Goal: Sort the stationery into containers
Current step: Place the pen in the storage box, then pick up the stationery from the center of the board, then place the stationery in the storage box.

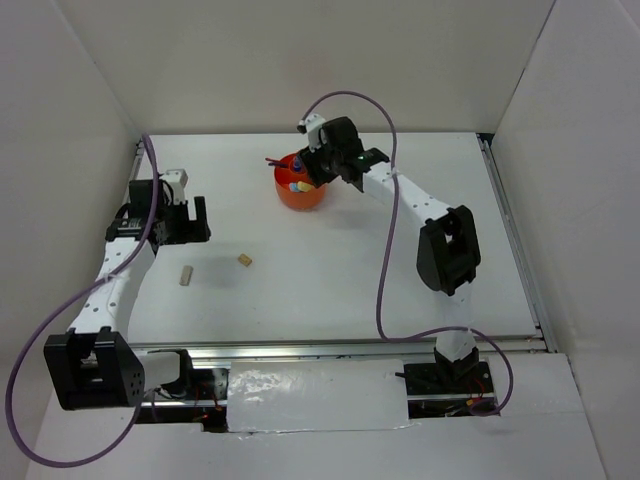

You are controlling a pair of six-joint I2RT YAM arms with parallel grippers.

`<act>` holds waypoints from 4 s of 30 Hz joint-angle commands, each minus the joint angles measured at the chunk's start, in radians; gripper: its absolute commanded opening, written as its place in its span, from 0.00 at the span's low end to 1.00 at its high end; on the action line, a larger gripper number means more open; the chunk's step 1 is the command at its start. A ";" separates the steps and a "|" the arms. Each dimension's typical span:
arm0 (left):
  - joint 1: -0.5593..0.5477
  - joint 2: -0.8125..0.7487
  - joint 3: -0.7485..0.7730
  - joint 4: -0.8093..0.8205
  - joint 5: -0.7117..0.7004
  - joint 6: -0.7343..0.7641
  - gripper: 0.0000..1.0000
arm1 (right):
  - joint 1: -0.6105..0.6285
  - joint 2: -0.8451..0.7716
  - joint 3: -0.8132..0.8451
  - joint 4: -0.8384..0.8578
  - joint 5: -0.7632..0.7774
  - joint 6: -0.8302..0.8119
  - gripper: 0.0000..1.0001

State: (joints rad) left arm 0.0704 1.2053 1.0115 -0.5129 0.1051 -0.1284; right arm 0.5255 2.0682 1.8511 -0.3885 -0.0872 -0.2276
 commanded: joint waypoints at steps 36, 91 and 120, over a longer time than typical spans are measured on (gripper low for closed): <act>0.082 0.629 0.171 -0.233 -0.140 0.095 0.29 | -0.051 -0.365 -0.178 0.008 -0.106 0.114 0.59; -0.299 0.772 0.515 0.763 0.211 -0.246 0.01 | -0.206 -0.507 -0.351 0.022 -0.183 0.206 0.61; -0.299 0.718 0.495 0.726 0.212 -0.258 0.65 | -0.199 -0.510 -0.332 0.010 -0.189 0.221 0.68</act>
State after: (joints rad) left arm -0.2256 1.9915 1.5173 0.1661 0.3119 -0.3862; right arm 0.3244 1.5909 1.4921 -0.3874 -0.2741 -0.0174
